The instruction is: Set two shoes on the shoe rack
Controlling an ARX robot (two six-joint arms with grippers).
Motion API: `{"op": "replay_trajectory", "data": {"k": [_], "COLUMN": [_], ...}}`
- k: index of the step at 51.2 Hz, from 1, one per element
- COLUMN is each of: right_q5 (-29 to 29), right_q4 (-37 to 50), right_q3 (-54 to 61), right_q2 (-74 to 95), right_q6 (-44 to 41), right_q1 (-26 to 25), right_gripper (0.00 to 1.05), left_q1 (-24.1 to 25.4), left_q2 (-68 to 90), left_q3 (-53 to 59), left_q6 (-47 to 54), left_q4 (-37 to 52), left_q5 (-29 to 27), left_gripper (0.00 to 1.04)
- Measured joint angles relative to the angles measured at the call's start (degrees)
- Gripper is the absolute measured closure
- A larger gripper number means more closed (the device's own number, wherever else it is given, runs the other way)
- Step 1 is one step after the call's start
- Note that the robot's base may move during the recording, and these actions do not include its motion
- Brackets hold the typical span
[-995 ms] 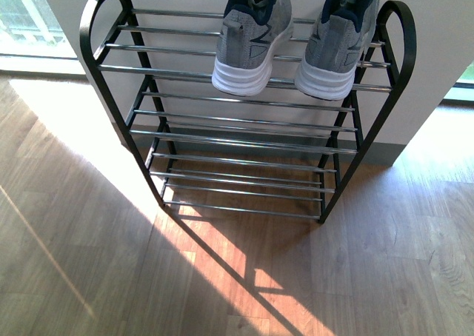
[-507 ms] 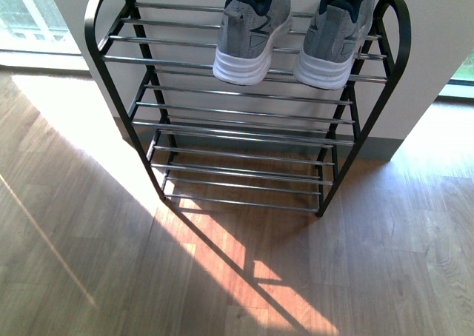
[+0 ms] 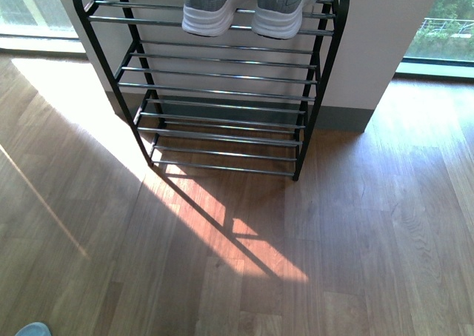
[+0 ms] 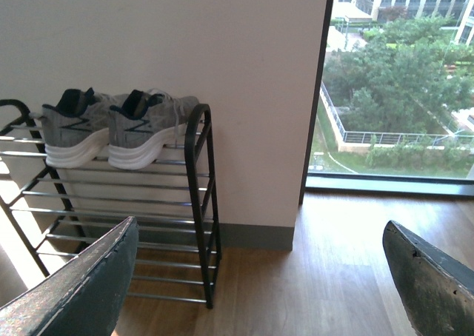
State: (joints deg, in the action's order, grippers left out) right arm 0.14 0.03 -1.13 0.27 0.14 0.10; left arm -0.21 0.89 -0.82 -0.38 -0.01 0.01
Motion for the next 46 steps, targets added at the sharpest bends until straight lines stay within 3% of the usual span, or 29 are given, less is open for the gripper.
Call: {"op": "replay_trajectory", "data": {"k": [46], "right_q5": [-0.2], "right_q4": [0.0], "right_q3": [0.0], "right_q2": [0.0], "right_q6": [0.0], "right_q1": [0.0], "right_gripper": [0.09], "left_q1": [0.0], "left_q2": [0.0], "left_q3": [0.0], "left_q6": [0.0], "left_q4": [0.0], "left_q5": [0.0], "left_gripper": [0.09]}}
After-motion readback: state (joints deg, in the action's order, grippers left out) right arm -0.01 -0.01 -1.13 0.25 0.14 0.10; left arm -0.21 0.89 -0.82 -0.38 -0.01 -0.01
